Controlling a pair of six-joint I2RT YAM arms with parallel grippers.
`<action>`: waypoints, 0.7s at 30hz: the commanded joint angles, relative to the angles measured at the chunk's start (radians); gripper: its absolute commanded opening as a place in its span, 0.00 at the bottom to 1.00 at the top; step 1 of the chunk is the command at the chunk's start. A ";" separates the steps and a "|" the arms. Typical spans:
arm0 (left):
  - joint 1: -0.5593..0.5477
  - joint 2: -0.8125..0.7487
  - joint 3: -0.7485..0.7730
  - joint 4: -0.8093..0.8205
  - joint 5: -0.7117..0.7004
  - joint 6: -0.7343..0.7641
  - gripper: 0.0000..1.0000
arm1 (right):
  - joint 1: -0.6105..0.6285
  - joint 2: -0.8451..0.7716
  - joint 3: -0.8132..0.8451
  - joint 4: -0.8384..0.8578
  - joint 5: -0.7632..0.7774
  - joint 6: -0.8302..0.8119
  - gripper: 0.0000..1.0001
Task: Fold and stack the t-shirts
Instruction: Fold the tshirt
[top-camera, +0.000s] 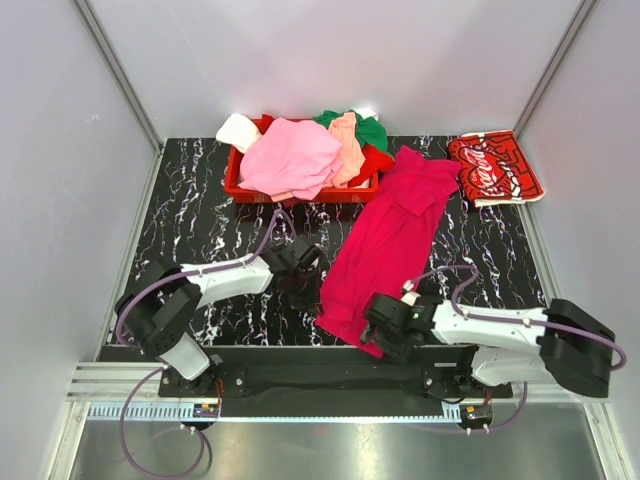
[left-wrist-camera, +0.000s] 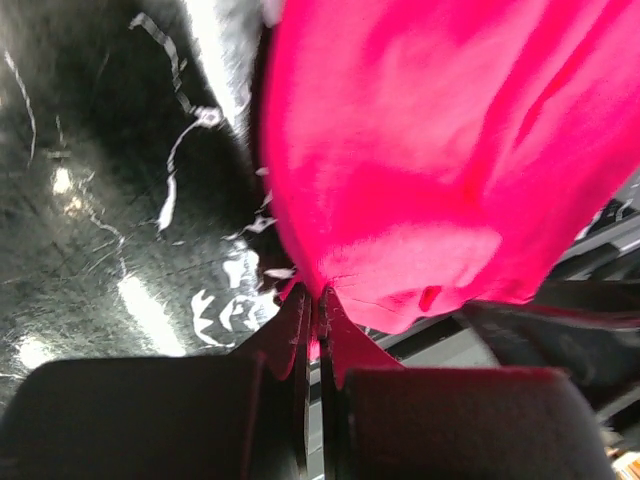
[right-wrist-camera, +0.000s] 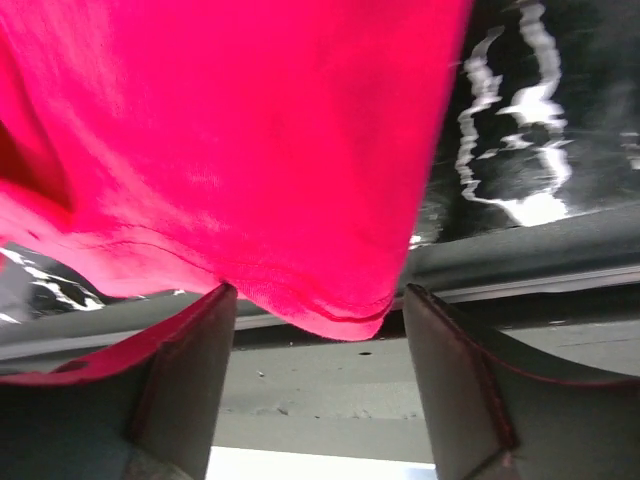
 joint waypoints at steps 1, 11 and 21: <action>0.006 -0.037 -0.026 0.070 0.050 -0.014 0.00 | 0.010 -0.107 -0.058 -0.007 0.101 0.124 0.72; 0.006 -0.021 -0.083 0.139 0.080 -0.036 0.00 | 0.010 -0.118 -0.152 0.110 0.129 0.144 0.60; -0.017 -0.045 -0.113 0.159 0.113 -0.060 0.00 | 0.010 -0.207 -0.076 -0.043 0.188 0.059 0.00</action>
